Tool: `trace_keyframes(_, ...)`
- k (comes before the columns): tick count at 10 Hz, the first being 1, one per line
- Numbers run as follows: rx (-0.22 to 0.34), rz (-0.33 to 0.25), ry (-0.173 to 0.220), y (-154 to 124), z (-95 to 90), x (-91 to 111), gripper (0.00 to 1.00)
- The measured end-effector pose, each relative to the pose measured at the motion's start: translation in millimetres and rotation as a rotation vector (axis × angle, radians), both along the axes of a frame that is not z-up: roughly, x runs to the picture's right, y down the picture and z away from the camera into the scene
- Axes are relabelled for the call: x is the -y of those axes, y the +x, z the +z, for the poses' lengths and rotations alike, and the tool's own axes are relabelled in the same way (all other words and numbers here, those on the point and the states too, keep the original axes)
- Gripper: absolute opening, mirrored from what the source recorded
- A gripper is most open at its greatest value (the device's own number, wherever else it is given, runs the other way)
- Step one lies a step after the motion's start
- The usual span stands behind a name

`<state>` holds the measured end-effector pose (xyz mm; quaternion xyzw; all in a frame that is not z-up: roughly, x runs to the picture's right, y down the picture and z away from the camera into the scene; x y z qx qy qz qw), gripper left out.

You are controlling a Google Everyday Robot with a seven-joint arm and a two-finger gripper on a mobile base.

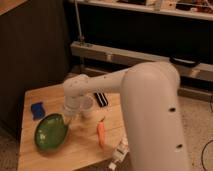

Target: Drag the ceramic bowl in a circle

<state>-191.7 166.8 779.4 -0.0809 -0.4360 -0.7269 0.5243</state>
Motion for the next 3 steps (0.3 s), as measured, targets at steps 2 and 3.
trace_keyframes(2, -0.027, 0.021, -0.001, 43.7, -2.9, -5.4, 0.14)
trace_keyframes(3, -0.021, 0.010, -0.006, 51.8, -3.9, -11.9, 0.14)
